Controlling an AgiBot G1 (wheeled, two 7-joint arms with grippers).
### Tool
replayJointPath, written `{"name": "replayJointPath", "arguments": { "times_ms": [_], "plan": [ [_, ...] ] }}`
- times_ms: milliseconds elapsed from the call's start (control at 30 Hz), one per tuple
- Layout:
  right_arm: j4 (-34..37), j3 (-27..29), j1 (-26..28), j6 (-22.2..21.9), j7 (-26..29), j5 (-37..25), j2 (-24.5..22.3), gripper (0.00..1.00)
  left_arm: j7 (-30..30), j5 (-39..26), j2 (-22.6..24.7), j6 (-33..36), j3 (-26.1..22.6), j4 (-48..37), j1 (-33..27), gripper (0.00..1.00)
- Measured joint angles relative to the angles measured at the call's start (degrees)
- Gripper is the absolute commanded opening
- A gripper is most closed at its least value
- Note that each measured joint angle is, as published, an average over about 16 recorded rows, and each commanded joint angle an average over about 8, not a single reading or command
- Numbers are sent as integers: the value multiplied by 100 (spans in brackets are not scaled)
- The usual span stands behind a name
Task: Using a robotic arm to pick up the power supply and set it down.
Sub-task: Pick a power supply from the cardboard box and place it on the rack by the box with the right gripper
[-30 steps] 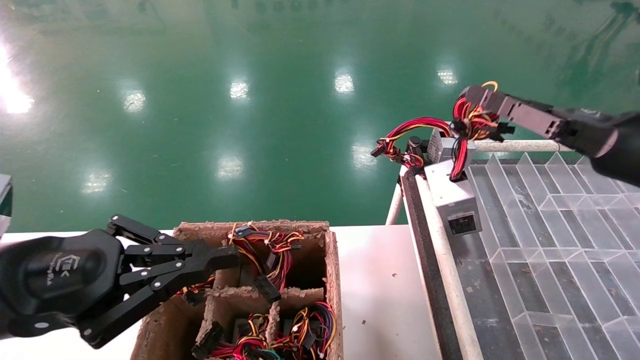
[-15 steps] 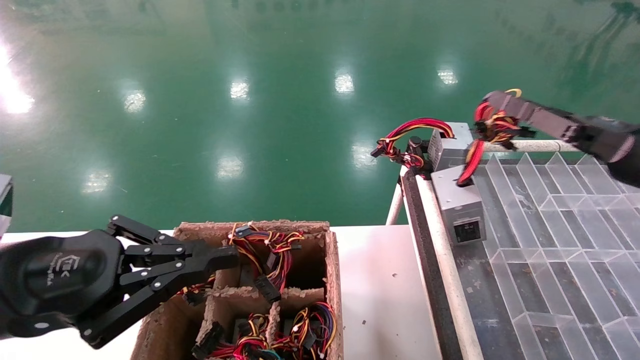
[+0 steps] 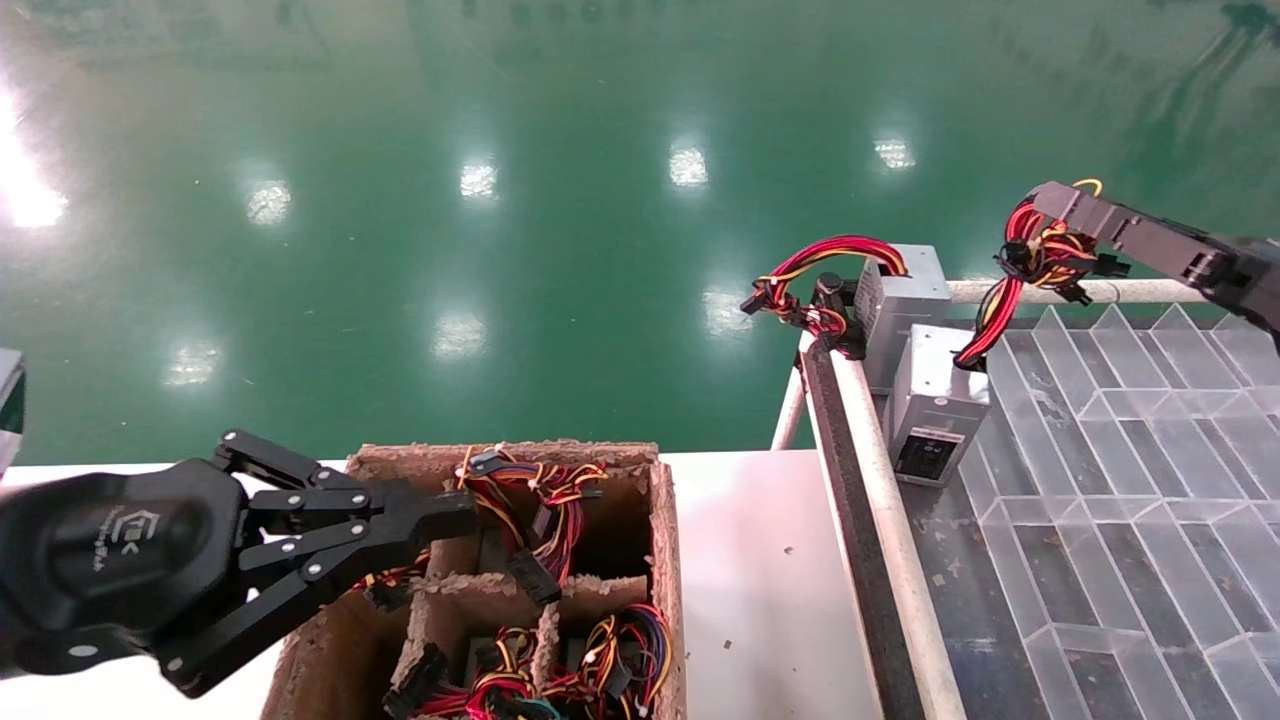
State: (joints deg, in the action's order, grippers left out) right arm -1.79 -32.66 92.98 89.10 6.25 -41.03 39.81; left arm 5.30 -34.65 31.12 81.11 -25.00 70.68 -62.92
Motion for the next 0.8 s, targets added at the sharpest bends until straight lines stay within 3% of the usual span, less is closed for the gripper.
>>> {"name": "replayJointPath", "arguments": {
  "times_ms": [233, 267, 800],
  "plan": [
    [-63, -16, -34, 56, 17, -16, -81, 93, 0, 0, 0, 0, 0, 0, 0, 0],
    [-82, -19, -36, 64, 22, -19, -93, 100, 0, 0, 0, 0, 0, 0, 0, 0],
    [-671, -137, 57, 144, 165, -92, -208, 100, 0, 0, 0, 0, 0, 0, 0, 0]
  ]
}}
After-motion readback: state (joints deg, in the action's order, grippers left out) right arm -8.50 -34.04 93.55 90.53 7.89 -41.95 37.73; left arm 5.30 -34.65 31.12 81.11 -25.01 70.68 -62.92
